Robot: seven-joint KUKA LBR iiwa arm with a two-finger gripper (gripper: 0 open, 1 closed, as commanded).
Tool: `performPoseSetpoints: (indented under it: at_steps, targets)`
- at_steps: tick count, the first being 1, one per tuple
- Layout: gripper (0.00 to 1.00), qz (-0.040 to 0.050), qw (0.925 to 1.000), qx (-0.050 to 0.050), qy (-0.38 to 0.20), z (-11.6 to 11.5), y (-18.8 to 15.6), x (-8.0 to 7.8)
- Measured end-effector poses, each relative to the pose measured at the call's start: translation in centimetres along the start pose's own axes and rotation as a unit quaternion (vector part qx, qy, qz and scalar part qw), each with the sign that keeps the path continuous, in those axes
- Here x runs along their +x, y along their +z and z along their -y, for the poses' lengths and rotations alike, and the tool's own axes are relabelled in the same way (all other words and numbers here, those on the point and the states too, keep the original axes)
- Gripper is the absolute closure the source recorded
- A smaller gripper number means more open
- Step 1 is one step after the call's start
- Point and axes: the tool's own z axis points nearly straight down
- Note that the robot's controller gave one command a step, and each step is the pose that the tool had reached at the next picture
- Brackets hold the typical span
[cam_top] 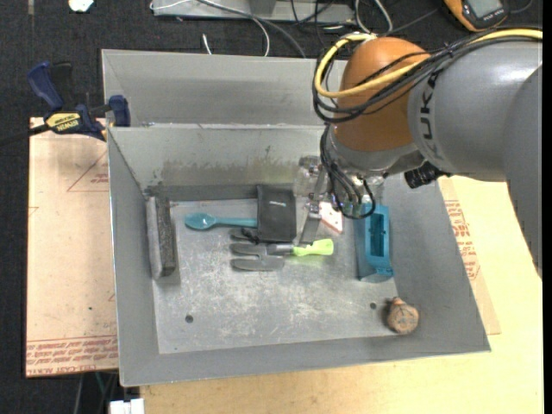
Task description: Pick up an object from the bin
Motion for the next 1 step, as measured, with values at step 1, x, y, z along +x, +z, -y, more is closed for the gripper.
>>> performPoseSetpoints:
  at_steps: [1]
  targets:
    - [0.0, 0.0002, 1.0, -0.001, 0.007, -0.38, -0.1, -0.71]
